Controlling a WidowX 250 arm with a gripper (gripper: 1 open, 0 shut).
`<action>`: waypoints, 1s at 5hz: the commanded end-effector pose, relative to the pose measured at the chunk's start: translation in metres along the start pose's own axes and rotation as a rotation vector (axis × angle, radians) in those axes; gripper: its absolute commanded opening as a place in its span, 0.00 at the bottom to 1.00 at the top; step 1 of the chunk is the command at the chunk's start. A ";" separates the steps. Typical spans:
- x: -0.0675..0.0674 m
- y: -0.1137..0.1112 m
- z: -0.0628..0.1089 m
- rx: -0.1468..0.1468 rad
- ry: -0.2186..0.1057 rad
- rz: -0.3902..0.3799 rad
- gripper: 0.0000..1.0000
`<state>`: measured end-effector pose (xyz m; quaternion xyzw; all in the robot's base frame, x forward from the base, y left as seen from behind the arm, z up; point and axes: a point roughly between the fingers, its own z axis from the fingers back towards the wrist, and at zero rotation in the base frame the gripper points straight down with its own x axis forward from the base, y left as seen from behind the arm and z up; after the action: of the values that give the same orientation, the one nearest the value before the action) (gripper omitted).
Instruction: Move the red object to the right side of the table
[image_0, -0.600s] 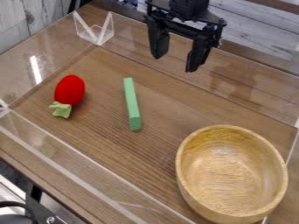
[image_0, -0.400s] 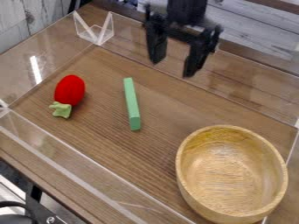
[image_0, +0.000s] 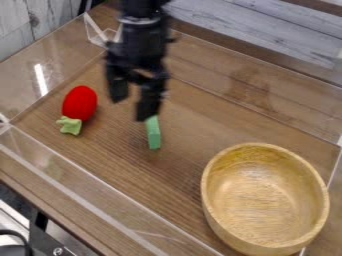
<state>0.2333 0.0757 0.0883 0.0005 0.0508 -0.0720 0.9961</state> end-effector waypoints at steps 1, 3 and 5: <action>-0.013 0.031 0.005 0.047 -0.073 -0.038 1.00; -0.013 0.060 -0.014 0.067 -0.112 -0.036 1.00; 0.010 0.058 -0.036 0.069 -0.122 -0.052 1.00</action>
<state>0.2389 0.1290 0.0414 0.0159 0.0063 -0.0968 0.9952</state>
